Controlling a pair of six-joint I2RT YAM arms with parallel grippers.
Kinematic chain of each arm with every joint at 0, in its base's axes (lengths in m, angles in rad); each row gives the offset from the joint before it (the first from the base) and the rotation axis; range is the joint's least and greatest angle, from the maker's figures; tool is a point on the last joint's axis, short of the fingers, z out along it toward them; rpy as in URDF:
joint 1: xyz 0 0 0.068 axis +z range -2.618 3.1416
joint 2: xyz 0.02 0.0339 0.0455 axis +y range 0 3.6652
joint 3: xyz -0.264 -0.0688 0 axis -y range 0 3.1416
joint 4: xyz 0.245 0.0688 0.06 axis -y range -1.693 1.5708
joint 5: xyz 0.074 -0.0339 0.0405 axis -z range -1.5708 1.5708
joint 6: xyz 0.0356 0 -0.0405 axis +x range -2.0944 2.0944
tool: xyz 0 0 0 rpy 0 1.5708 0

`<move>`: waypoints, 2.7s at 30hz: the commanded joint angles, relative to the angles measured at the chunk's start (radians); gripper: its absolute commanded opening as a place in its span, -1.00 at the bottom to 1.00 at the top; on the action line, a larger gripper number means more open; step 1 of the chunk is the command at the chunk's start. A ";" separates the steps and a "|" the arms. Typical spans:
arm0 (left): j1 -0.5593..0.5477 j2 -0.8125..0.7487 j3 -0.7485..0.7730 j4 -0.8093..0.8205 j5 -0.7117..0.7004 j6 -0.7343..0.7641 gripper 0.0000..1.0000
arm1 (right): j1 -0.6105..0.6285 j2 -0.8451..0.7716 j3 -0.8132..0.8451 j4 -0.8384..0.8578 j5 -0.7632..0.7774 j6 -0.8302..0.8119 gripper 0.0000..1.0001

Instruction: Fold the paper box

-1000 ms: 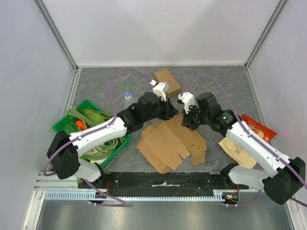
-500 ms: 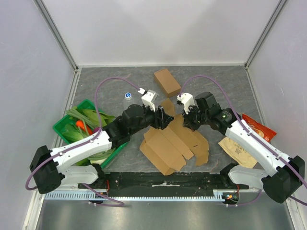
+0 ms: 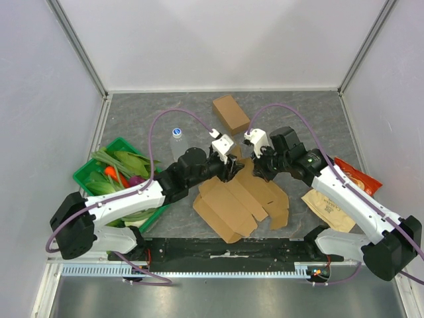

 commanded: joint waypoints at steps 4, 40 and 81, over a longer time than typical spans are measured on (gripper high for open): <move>-0.014 0.056 0.073 0.085 -0.006 0.110 -0.63 | 0.007 0.002 0.039 0.003 -0.004 0.024 -0.94; -0.129 0.231 -0.182 0.803 -0.604 0.004 -0.96 | -0.212 0.031 0.137 0.147 0.335 1.630 0.49; -0.117 -0.189 -0.203 0.036 -0.650 -0.303 0.25 | -0.268 0.130 -0.135 0.396 0.142 1.713 -1.00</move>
